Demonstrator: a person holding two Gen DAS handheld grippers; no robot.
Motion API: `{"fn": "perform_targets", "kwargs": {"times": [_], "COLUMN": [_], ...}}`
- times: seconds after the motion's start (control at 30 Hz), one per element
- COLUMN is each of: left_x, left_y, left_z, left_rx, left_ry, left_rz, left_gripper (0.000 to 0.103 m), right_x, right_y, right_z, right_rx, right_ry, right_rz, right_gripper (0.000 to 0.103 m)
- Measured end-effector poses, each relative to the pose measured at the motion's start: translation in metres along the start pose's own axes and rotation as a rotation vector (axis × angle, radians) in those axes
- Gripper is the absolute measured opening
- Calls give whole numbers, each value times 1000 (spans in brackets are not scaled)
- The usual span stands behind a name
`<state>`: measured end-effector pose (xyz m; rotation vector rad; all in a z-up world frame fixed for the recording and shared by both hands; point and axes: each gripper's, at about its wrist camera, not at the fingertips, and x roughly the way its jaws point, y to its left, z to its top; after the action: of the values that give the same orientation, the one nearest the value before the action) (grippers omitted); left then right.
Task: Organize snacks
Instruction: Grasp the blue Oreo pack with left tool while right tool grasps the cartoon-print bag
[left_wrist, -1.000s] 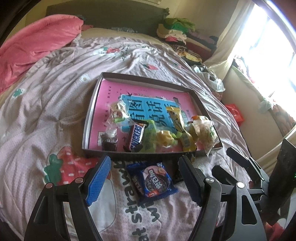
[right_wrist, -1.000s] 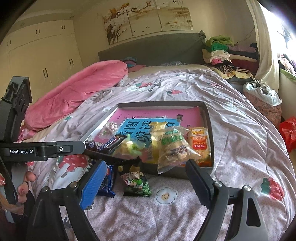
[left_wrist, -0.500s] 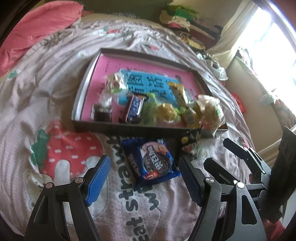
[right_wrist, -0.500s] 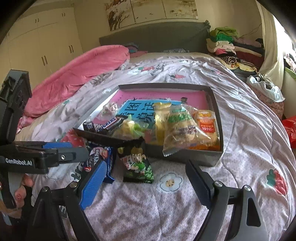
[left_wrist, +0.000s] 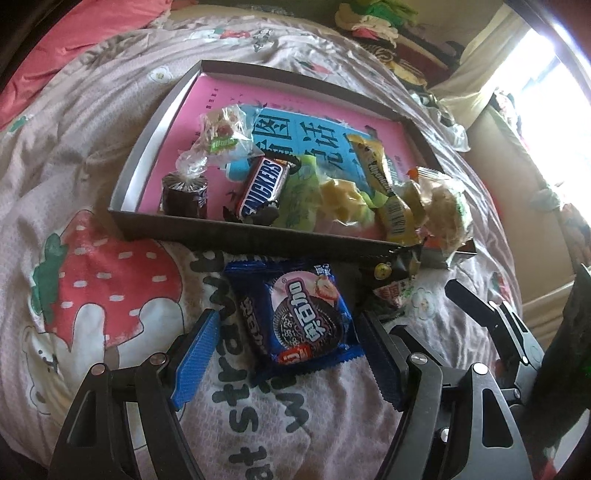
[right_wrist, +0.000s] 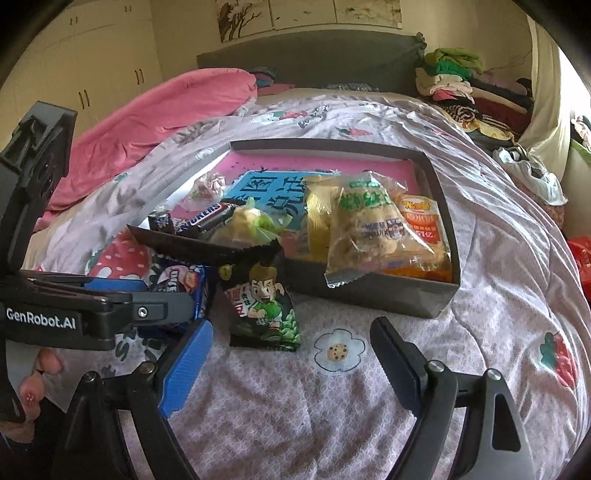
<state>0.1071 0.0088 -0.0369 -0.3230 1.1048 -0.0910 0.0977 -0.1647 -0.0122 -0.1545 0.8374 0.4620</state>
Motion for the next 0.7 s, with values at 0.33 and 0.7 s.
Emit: {"fn": "perform_targets", "kwargs": {"times": [0.33, 0.7], "left_x": [15, 19], "left_y": [-2, 0], "left_z": [6, 7], "left_rx": [-21, -42], "left_ry": [18, 14], "left_rz": [44, 47], "left_gripper": [77, 77], "right_x": [24, 40], "right_y": [5, 12], "right_z": [1, 3], "right_rx": [-15, -56], "right_ry": [10, 8], "right_rz": [-16, -15], "right_gripper": [75, 61]}}
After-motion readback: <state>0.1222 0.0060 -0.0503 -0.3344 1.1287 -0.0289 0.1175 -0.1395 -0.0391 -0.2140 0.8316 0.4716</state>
